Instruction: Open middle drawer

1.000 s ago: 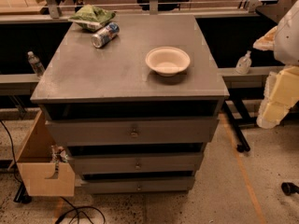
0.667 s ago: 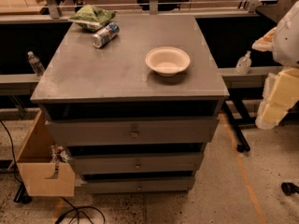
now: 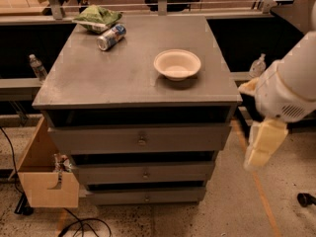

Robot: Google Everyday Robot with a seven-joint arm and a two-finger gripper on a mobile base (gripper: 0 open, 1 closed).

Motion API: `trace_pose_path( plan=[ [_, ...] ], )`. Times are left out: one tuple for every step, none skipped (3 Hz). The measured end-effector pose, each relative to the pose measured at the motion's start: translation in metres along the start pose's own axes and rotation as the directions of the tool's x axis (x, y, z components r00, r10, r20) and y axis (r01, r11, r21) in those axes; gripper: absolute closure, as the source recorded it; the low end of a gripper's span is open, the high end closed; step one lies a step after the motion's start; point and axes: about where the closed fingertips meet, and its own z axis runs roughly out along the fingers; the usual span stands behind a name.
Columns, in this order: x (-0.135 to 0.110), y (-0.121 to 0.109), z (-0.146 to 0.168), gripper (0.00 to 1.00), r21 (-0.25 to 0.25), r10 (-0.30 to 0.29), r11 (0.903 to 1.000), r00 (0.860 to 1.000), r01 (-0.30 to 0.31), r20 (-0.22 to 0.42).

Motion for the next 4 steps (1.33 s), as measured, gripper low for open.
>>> trace_pose_path(
  plan=[
    [-0.001,0.009,0.047,0.0,-0.043,-0.016,0.9989,0.998,0.018,0.054],
    [-0.001,0.009,0.047,0.0,-0.043,-0.016,0.9989,0.998,0.018,0.054],
    [0.016,0.018,0.079,0.0,-0.106,-0.008,0.9943,0.999,0.013,0.05],
    [0.048,0.039,0.14,0.0,-0.168,-0.001,0.9857,1.0,0.005,0.022]
  ],
)
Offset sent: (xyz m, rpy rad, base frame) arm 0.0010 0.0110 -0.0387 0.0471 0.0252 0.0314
